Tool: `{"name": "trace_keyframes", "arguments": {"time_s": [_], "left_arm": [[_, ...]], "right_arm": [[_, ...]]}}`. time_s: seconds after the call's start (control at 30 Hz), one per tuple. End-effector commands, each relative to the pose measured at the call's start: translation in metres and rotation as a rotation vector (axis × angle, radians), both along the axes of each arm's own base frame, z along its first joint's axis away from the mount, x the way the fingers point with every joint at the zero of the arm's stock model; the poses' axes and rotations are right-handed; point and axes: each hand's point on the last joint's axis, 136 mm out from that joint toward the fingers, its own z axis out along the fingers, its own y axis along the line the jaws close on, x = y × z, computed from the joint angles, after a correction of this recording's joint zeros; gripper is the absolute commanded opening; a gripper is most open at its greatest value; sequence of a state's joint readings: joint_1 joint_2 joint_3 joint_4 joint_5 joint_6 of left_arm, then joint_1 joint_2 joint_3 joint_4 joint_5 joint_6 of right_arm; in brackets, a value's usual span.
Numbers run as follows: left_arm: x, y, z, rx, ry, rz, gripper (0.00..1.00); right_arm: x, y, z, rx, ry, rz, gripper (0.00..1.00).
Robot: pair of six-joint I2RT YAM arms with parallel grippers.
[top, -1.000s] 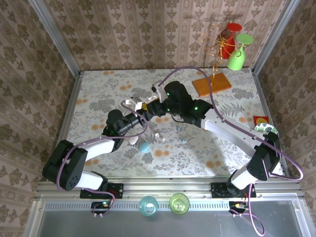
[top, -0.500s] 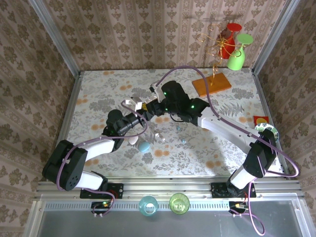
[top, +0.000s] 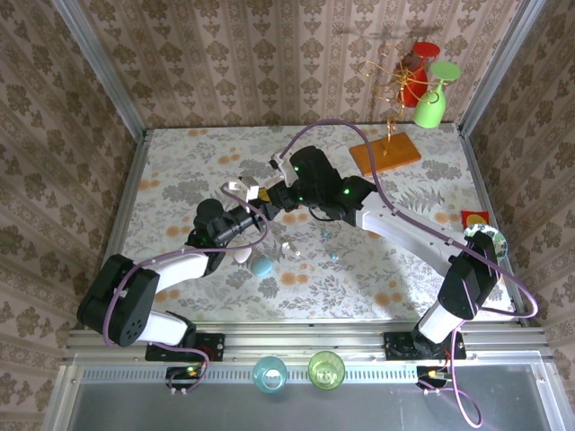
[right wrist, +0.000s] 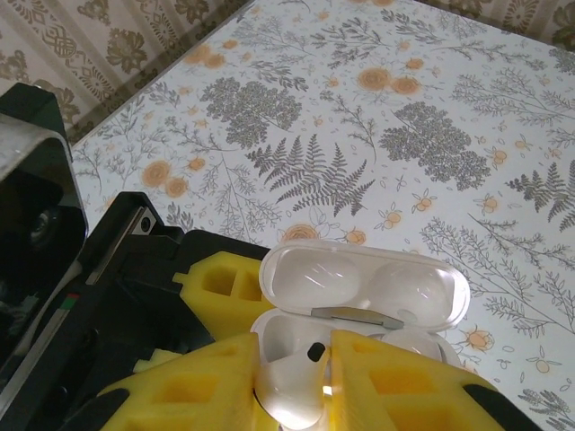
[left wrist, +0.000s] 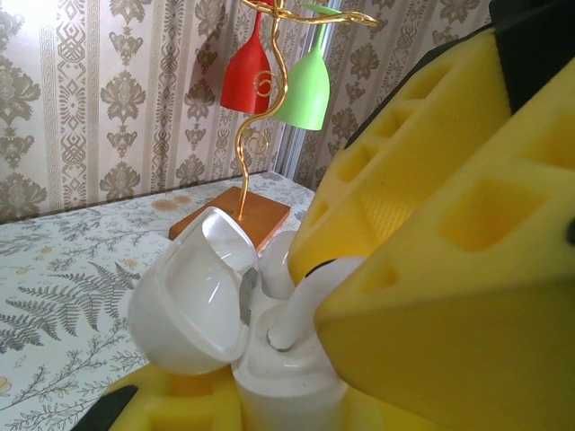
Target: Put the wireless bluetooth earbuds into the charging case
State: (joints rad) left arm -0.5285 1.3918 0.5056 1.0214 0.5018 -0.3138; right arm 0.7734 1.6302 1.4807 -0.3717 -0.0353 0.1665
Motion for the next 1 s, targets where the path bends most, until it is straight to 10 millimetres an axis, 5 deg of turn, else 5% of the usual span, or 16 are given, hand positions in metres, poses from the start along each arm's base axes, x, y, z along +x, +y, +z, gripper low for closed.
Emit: {"name": "trace_keyframes", "arguments": {"time_s": [0.0,0.43,0.97], "left_arm": [[-0.001,-0.001,0.028,-0.033,-0.086,-0.017,0.00],[-0.008,-0.002,0.018,0.006,-0.116,-0.049,0.00],[-0.020,-0.001,0.013,0.046,-0.225,-0.095,0.00]], "right_arm": [[0.001,-0.002,0.000,-0.040,-0.003,-0.009,0.26],[-0.003,-0.003,0.020,0.043,0.039,0.018,0.23],[-0.012,0.000,0.020,0.107,0.134,0.085,0.24]]}}
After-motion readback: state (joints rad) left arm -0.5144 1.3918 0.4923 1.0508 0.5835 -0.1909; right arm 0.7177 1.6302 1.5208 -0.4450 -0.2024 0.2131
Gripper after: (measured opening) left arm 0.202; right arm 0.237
